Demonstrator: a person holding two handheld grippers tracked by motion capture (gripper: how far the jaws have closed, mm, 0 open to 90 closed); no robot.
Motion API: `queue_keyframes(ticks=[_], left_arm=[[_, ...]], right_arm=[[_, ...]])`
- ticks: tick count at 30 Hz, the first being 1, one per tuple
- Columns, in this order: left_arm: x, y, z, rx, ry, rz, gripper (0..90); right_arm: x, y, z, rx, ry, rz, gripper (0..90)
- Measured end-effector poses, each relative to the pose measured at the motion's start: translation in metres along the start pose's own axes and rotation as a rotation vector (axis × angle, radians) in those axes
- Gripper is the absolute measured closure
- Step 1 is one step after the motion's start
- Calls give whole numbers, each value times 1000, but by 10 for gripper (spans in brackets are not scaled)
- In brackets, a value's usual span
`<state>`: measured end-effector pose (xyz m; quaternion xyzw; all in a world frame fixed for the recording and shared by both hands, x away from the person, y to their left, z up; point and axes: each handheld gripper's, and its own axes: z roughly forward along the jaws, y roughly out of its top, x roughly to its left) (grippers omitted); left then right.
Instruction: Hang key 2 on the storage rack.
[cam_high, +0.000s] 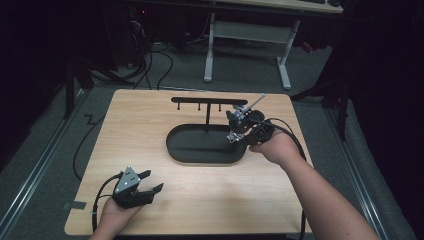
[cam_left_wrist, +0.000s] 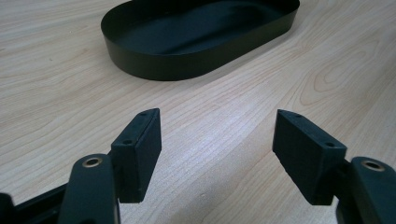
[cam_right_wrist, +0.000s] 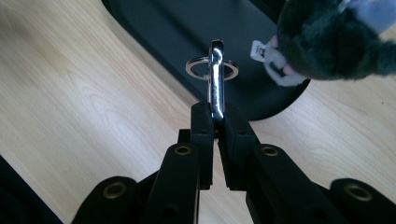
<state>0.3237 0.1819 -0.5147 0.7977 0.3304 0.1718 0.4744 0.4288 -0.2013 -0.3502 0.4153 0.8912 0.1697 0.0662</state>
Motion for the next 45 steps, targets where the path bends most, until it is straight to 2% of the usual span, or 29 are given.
queue_keyframes(ticks=[3, 6, 16, 23, 31, 34, 45], left_arm=[[0, 0, 0, -4, 2, -1, 334], [1, 0, 1, -6, 2, -2, 334], [1, 0, 0, -8, 0, -3, 335], [1, 0, 0, -5, -2, -2, 335], [0, 0, 0, -6, -6, 1, 335], [1, 0, 0, -6, -7, 3, 335], [0, 0, 0, -2, -9, 5, 335]], right_arm=[[0, 8, 0, -4, 7, 11, 852], [-1, 16, 0, -7, 0, 5, 852], [-6, 41, -5, -29, -23, 37, 852], [-7, 56, -9, -42, -43, 29, 852], [-8, 69, -12, -60, -56, 41, 852], [-11, 72, -10, -68, -47, 55, 852], [-12, 84, -1, -81, -62, 56, 852]])
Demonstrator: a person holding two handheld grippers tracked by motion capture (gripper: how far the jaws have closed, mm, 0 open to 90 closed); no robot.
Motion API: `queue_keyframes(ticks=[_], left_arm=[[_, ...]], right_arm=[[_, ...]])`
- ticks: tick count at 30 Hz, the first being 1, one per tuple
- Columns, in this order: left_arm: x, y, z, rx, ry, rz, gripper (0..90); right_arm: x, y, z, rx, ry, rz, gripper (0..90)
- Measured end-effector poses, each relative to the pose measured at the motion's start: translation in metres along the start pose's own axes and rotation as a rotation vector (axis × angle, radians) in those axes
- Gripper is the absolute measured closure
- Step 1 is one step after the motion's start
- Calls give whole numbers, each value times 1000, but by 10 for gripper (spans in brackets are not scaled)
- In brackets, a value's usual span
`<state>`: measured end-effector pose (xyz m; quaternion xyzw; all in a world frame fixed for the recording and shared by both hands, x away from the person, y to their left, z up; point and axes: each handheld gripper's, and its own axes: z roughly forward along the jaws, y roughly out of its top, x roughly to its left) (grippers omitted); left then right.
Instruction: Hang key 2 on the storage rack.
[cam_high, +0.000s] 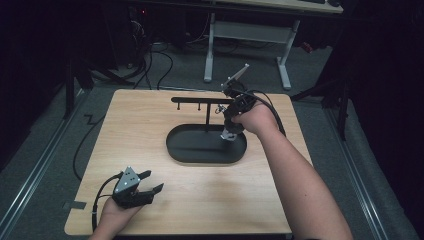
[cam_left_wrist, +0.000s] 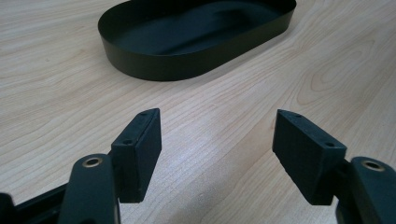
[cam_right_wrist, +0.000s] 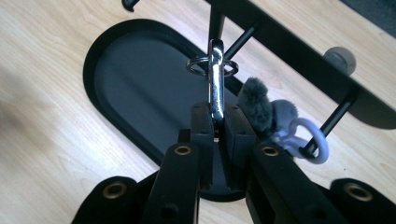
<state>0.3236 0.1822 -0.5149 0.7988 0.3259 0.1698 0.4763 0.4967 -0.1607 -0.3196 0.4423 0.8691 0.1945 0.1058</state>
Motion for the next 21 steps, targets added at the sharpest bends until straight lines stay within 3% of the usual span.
queue_keyframes(ticks=[6, 16, 21], left_arm=[[0, 0, 1, 3, 0, 3, 335], [-2, 0, 1, 9, -7, 8, 336], [-3, 0, 2, 9, -8, 8, 336]], right_arm=[[-5, 0, -1, -8, -30, 25, 852], [-9, -20, 10, 11, -8, 49, 850], [-10, -25, 16, -5, 2, 65, 849]])
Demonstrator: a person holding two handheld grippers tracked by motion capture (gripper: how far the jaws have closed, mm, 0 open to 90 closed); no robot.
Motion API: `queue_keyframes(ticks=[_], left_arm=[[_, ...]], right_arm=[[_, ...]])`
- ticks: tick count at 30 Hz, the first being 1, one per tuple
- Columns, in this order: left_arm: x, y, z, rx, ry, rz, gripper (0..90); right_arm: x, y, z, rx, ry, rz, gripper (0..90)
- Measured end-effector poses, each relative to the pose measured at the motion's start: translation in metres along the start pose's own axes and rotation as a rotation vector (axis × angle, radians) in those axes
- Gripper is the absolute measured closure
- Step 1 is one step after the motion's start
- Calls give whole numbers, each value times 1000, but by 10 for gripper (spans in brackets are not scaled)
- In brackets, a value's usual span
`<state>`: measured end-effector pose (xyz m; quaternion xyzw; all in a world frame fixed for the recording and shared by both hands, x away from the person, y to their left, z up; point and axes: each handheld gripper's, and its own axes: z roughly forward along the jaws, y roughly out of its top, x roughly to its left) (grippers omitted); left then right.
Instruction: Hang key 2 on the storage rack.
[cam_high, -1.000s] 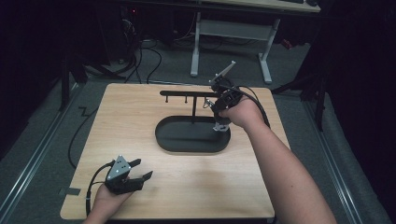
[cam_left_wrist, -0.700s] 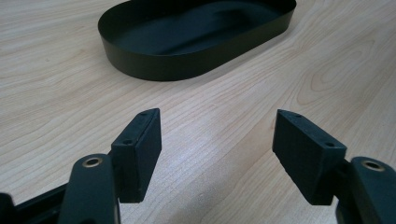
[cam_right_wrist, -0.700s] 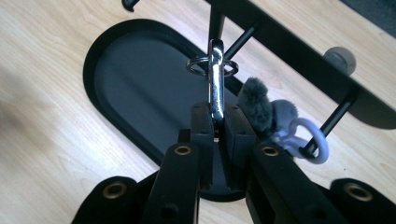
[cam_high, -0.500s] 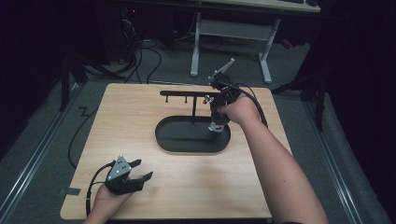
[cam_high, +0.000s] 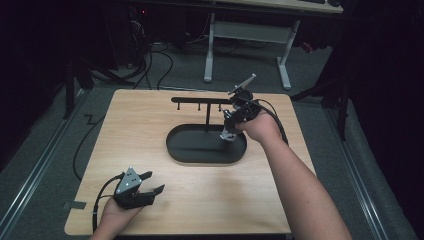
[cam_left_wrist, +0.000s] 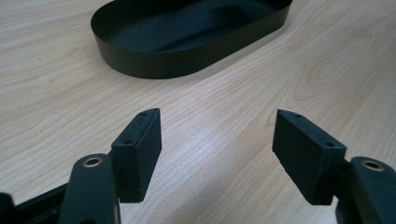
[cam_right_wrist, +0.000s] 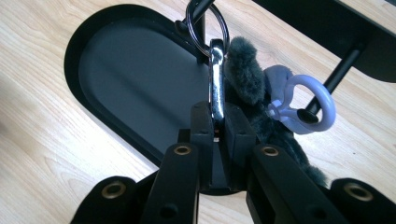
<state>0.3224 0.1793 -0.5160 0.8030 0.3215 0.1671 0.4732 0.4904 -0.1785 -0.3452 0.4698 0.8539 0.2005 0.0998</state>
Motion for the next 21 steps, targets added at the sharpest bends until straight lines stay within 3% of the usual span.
queue_keyframes(ticks=[13, 21], left_arm=[[1, -1, 0, 4, -4, 5, 336], [0, -1, 1, 11, -9, 6, 338]], right_arm=[[4, -1, 32, 19, 16, 21, 815], [3, -2, 42, 15, 20, 22, 772]])
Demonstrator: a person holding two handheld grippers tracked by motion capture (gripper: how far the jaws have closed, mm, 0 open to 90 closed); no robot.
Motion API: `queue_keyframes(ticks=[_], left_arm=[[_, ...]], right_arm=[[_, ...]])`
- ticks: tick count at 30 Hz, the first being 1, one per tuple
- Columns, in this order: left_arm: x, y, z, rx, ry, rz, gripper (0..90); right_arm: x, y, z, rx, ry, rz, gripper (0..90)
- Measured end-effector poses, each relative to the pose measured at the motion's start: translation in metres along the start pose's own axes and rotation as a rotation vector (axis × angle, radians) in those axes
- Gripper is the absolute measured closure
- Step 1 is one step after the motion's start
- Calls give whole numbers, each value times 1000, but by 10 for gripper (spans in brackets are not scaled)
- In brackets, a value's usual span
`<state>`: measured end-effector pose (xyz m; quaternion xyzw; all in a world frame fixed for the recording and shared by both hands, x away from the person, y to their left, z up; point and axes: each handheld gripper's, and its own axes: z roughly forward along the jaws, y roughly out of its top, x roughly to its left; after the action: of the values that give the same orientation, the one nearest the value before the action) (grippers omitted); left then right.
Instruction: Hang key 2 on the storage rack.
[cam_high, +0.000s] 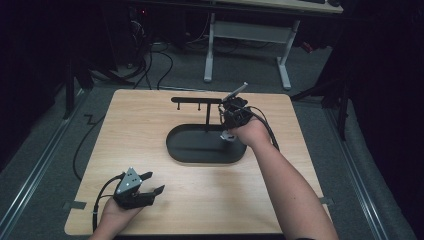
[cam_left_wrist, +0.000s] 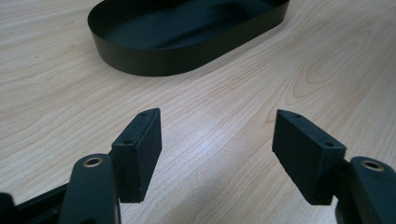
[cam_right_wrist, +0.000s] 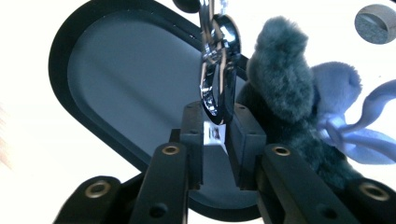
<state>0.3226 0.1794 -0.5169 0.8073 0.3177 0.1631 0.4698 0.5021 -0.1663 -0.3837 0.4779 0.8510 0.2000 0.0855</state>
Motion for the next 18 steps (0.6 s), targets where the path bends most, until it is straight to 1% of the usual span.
queue_keyframes(ticks=[2, 4, 5, 7, 11, 14, 15, 16, 18], left_arm=[[0, 0, 0, 2, 0, 4, 338], [-1, 0, 0, 2, 0, 6, 338], [-1, 0, 0, 5, -1, 7, 338], [-1, 0, 0, 4, 0, 9, 338], [0, 0, 0, -6, 6, 4, 336], [0, 0, 1, -3, 8, 4, 335], [0, 0, 1, 1, 6, 4, 335], [0, 0, 1, 0, 6, 3, 335], [0, 0, 2, 0, 7, 6, 335]], right_arm=[[0, 0, 0, -2, -3, 17, 755], [0, -1, -1, -3, 3, 32, 740], [0, -2, -1, -2, 4, 24, 723], [0, -4, -2, -10, 9, 28, 693], [2, -9, -8, -15, 12, 35, 674], [4, -17, -11, -38, 26, 23, 648], [7, -21, -12, -38, 26, 20, 634], [8, -24, -13, -47, 28, 7, 624], [10, -31, -13, -62, 30, 1, 601]])
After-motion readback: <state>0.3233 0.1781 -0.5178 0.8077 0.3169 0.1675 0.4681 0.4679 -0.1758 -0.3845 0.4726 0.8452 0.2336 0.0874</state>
